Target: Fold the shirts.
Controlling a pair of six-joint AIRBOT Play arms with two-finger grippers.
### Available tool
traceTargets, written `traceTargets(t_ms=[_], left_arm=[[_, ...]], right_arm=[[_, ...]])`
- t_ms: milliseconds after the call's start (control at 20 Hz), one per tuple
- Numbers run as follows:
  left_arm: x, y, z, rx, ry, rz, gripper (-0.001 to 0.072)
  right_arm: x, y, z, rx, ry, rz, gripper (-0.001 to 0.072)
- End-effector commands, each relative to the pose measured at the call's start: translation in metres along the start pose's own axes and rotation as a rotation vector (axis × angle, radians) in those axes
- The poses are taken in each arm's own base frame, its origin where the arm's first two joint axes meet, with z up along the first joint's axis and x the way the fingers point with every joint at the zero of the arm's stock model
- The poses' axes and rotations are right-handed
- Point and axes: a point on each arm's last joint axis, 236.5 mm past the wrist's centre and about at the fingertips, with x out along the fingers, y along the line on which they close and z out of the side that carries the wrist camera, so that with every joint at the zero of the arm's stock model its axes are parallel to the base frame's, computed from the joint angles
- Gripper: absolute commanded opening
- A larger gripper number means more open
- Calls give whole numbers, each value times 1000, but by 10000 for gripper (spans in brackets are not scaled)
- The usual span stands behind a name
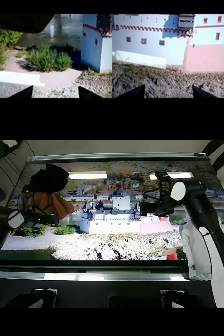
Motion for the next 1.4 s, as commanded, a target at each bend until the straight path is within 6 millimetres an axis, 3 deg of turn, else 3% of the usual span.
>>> traceTargets(t_ms=[0,50,100,250,400,700,950,1250,1300,1350], left_arm=[[-9,32,89,-593,-284,-97,720],[-4,62,104,-817,-309,-127,720],[7,90,105,-1008,-292,-149,720],[47,138,71,-1281,-124,-121,720],[84,149,49,-1297,-60,-62,720],[153,154,59,-1428,-122,-120,720],[175,191,94,-1522,-369,-173,720],[207,199,86,-1562,-376,-153,720],[210,196,81,-1561,-349,-147,581],[211,193,78,-1562,-327,-143,279]], right_arm=[[-3,-1,42,-20,-178,-5,706],[-3,-3,41,-22,-175,-14,705],[-3,-4,38,-24,-161,-21,697],[-1,-8,24,-23,-100,-34,696],[0,-8,20,-22,-83,-36,696],[0,-7,16,-16,-67,-29,695],[0,-8,9,30,-37,-32,675],[0,8,5,62,-18,32,675],[0,11,3,67,-10,46,675],[0,14,1,70,-1,56,675]])
